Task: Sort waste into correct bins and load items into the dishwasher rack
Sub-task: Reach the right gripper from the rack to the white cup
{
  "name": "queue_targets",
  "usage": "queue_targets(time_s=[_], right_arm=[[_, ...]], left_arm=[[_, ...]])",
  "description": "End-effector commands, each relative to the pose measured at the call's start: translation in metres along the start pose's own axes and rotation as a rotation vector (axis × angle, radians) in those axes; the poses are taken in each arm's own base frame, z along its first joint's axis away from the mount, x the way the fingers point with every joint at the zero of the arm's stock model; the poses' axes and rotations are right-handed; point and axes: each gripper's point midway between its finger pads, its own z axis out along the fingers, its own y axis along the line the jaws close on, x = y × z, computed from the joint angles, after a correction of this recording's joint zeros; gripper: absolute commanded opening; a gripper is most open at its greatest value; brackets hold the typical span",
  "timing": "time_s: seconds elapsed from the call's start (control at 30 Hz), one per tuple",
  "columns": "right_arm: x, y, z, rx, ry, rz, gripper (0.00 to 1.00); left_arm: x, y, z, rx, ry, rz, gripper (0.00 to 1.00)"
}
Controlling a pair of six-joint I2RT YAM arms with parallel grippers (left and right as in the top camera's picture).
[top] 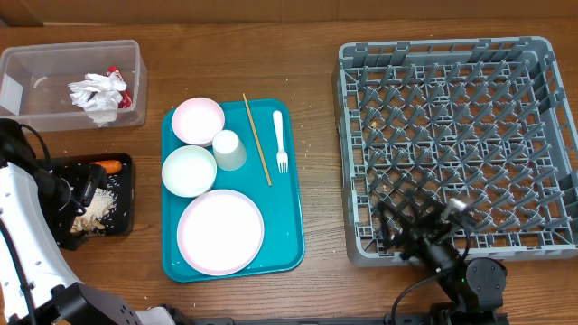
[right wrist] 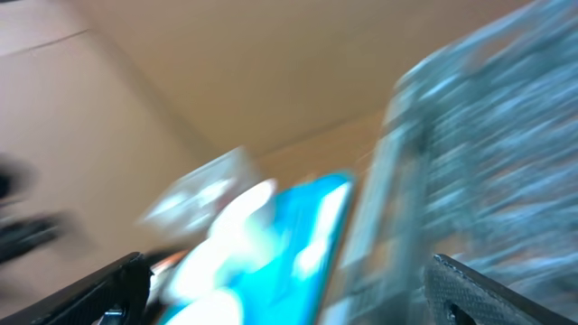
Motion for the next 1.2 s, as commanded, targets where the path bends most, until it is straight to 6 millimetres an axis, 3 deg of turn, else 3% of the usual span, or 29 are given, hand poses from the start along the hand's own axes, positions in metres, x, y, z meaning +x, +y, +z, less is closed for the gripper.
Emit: queue_targets(time_s=[0.0,0.13,0.43,0.67,0.77,0.97,1.17], right_arm=[[0.034,0.041,-0.009,-0.230,0.219,0.211,1.00],[0.034,0.044,-0.009,-0.234,0.232,0.293,1.00],[0.012,0.086,-0.021,-0.416,0.204,0.169,1.00],[-0.032,0.139,-0.043,-0.522,0.106,-0.012,1.00],[-0.053,0.151,-0.046,-0.504,0.043,-0.070,1.00],[-0.085,0.159,-0.036,-0.408,0.029,-0.163,1.00],[-0.115,0.160,-0.009,-0.313,0.114,-0.255,1.00]], left_arm=[[0.000,0.001,0.002,-0.005,0.002,0.016,1.00],[0.000,0.001,0.002,-0.005,0.001,0.016,1.00],[0.000,0.001,0.002,-0.005,0.002,0.016,1.00],[0.000,0.001,0.002,-0.005,0.002,0.015,1.00],[0.000,0.001,0.002,-0.005,0.002,0.016,1.00],[0.000,0.001,0.002,-0.005,0.002,0.016,1.00],[0.000,0.001,0.002,-0.005,0.002,0.015,1.00]])
